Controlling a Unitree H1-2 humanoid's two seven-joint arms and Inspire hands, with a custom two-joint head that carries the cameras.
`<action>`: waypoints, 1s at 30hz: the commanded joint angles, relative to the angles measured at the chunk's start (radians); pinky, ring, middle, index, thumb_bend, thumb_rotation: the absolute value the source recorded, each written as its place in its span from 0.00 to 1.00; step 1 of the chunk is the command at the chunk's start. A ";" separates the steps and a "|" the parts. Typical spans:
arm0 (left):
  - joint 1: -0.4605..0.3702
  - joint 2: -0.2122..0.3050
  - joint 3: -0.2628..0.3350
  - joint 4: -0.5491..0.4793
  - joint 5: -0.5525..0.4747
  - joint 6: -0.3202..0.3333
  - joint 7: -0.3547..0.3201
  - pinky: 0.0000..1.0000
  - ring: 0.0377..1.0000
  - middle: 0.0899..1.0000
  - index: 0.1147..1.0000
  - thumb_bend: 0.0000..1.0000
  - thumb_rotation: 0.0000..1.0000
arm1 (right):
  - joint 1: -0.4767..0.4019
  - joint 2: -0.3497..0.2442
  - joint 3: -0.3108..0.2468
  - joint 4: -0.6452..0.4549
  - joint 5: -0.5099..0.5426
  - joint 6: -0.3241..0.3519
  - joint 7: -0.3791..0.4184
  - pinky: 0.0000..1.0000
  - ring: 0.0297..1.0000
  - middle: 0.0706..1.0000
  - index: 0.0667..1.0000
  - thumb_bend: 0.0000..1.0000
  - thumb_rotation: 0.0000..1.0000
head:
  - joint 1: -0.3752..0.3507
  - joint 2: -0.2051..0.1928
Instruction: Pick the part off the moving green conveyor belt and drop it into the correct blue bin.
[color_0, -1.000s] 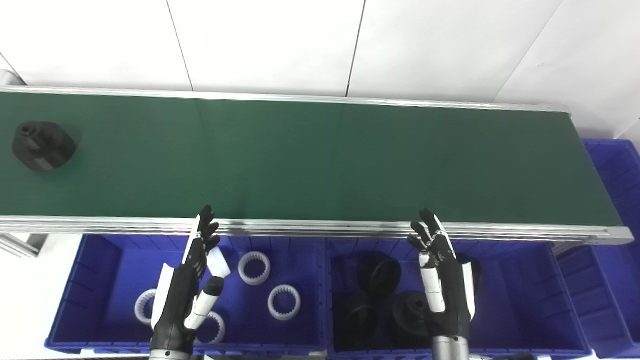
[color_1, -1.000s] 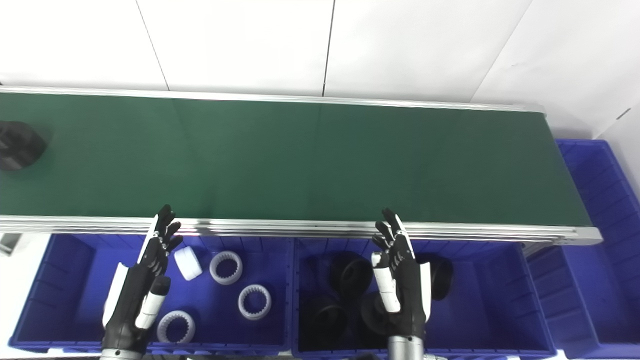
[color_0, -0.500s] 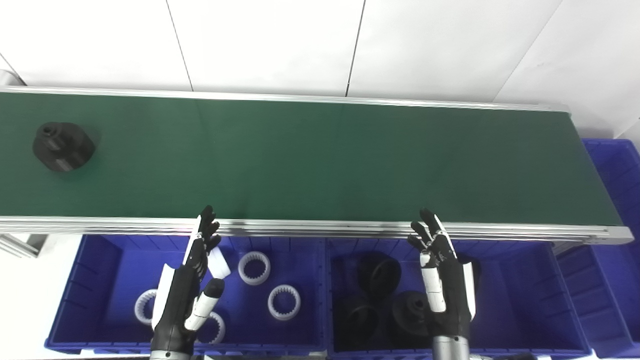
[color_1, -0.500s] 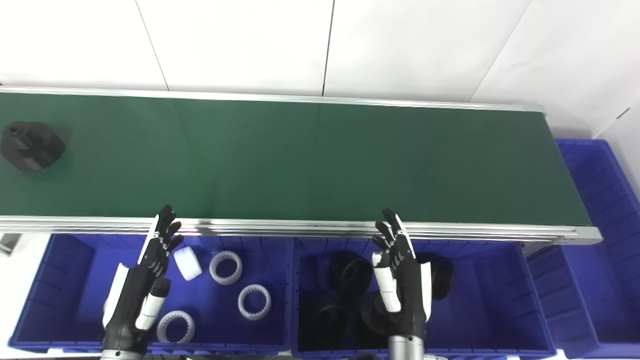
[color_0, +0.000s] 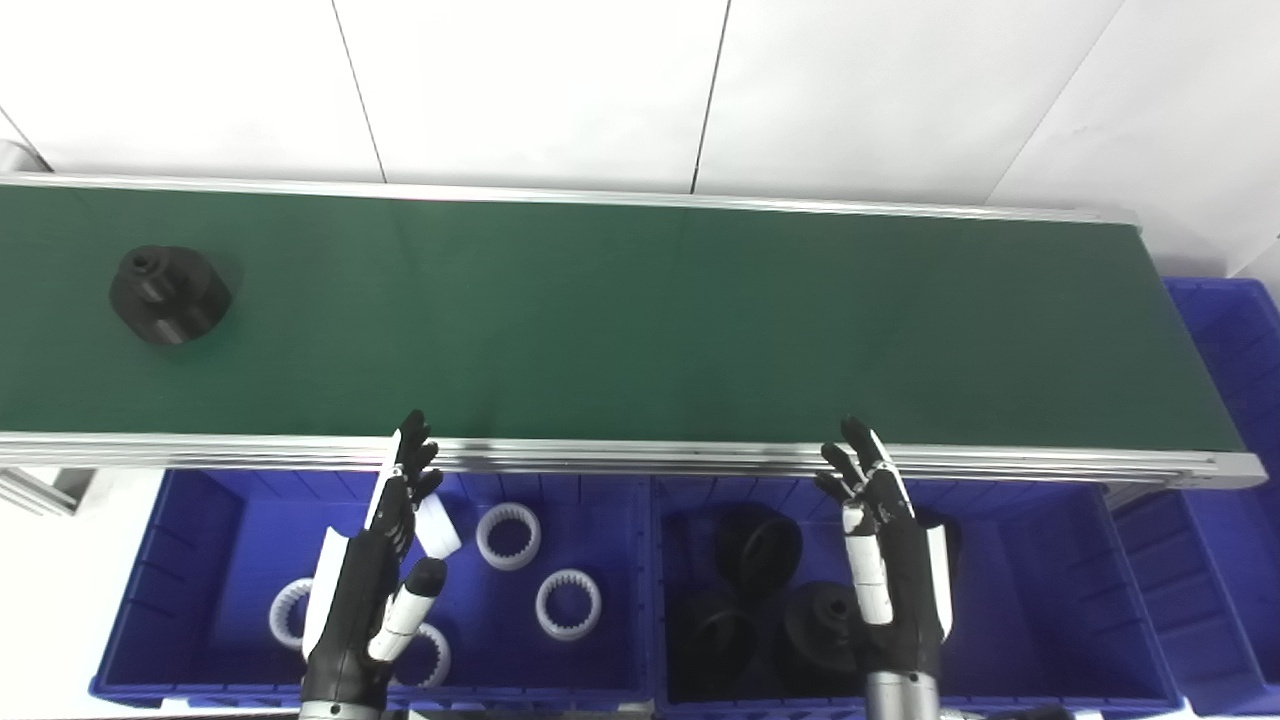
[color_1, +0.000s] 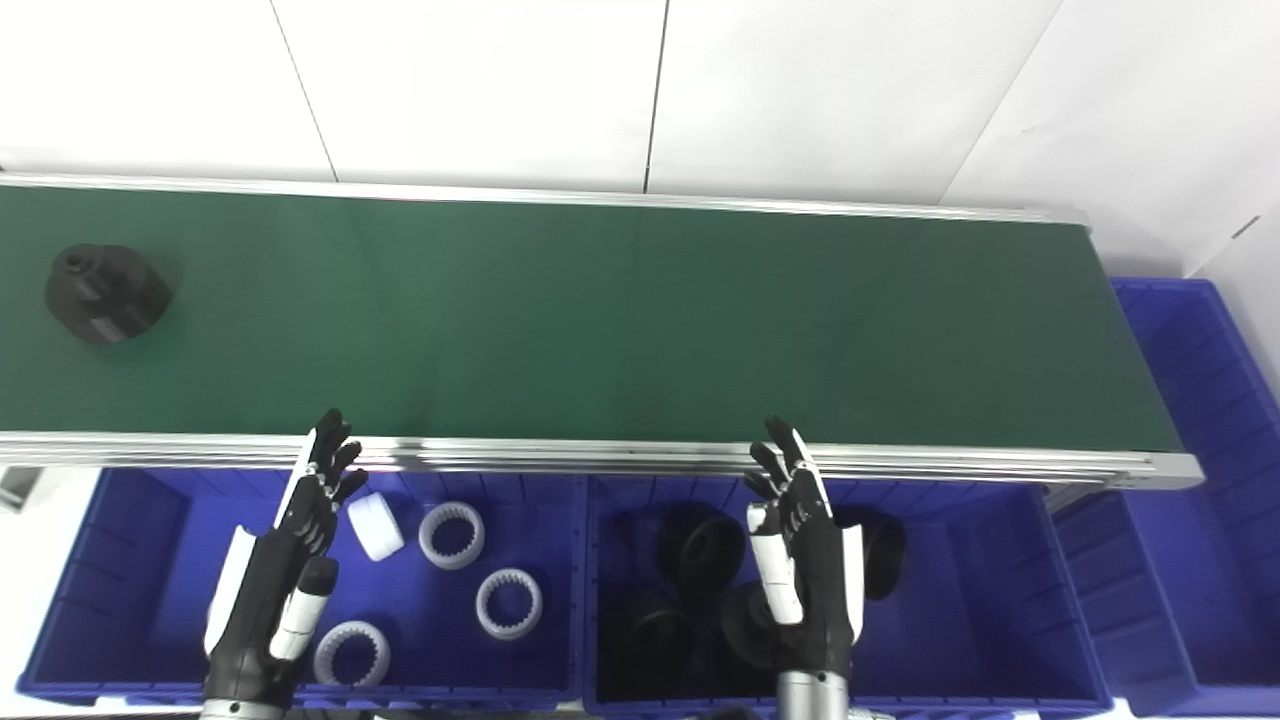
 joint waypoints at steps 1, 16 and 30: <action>-0.001 0.000 -0.003 -0.020 -0.003 -0.024 0.005 0.92 0.97 1.00 1.00 0.87 0.98 | 0.002 -0.004 -0.002 -0.011 -0.002 -0.048 0.012 0.83 0.88 0.93 0.88 0.78 0.85 | 0.000 0.001; 0.002 0.000 -0.007 -0.011 -0.010 -0.029 -0.004 0.95 0.99 1.00 1.00 0.88 0.97 | 0.007 -0.008 -0.003 -0.004 0.009 -0.054 0.015 0.82 0.88 0.93 0.88 0.78 0.85 | 0.023 -0.021; -0.011 -0.022 -0.054 0.080 -0.020 -0.036 -0.013 0.95 0.98 1.00 1.00 1.00 0.88 | -0.007 -0.046 -0.067 0.099 0.103 -0.079 0.082 0.83 0.88 0.94 0.90 0.77 0.83 | 0.183 -0.175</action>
